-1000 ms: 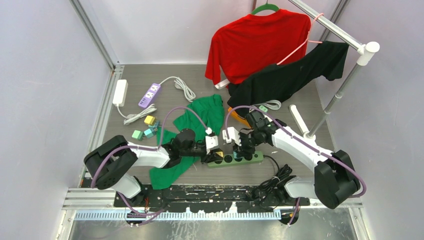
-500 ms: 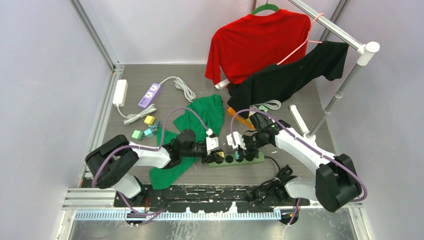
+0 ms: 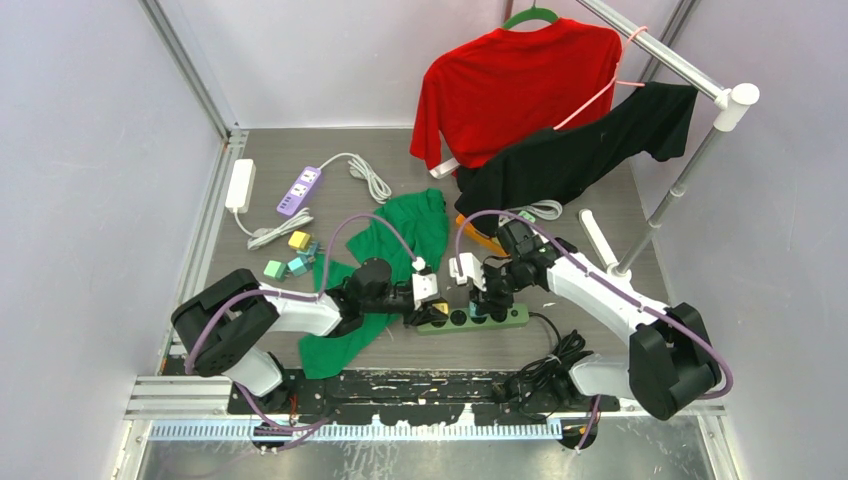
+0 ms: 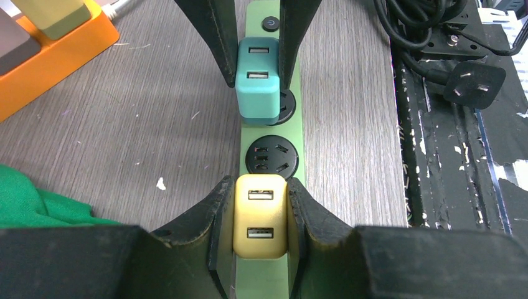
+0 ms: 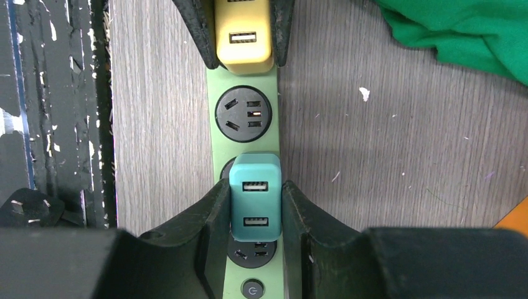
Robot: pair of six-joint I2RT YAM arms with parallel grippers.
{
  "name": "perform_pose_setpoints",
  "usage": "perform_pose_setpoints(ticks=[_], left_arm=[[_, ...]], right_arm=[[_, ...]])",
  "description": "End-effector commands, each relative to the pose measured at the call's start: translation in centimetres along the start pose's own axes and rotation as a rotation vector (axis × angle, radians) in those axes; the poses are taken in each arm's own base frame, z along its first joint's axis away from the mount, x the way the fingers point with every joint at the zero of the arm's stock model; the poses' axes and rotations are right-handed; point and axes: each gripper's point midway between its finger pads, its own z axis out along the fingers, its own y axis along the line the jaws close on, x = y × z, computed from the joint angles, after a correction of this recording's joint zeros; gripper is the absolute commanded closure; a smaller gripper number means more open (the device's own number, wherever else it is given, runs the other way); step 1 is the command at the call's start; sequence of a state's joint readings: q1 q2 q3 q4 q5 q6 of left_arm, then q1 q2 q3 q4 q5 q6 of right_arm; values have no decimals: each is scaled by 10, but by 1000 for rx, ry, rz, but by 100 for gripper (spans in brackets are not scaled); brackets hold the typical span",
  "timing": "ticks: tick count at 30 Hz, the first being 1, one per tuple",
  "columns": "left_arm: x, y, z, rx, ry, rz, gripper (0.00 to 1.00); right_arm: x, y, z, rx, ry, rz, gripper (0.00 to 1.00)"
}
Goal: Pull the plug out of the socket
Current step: Remove the plug from the socket.
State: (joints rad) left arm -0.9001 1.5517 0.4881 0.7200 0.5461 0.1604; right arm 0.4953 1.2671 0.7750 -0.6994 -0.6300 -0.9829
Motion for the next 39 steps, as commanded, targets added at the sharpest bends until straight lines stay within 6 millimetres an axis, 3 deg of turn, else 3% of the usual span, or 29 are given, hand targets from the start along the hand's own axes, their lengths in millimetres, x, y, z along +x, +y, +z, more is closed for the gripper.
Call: perform_pose_setpoints(ticks=[1,8,11,13,18,21,24,28,32,34,37,39], left_arm=[[49,5,-6,-47,157,-28,100],[49,6,-7,-53,158,-23,100],[50,6,-6,-53,161,-25,100],[50,7,-5,-52,162,-26,100],[52,7,-5,-57,167,-26,100],[53,8,-5,-58,172,-26,100],[55,7,-6,-57,176,-29,100],[54,8,-5,-58,176,-30,100],[54,8,-6,-61,176,-31,100],[54,7,-6,-62,173,-31,100],[55,7,-6,-61,174,-36,100],[55,8,-6,-62,173,-38,100]], right_arm=[[-10,2,-14,9,-56,-79,99],[-13,54,-13,-215,-136,-193,99],[-19,65,-5,-261,-159,-222,99],[-23,54,2,-227,-139,-183,99],[-33,4,5,-21,-82,-25,99],[-27,-12,-7,64,-71,-4,99],[-25,-16,-21,96,-100,11,99],[-17,4,-25,26,-100,-50,99],[-20,56,-24,-208,-172,-137,99],[-26,72,-24,-273,-225,-192,99],[-31,73,-19,-282,-237,-180,99],[-34,57,-15,-227,-214,-117,99]])
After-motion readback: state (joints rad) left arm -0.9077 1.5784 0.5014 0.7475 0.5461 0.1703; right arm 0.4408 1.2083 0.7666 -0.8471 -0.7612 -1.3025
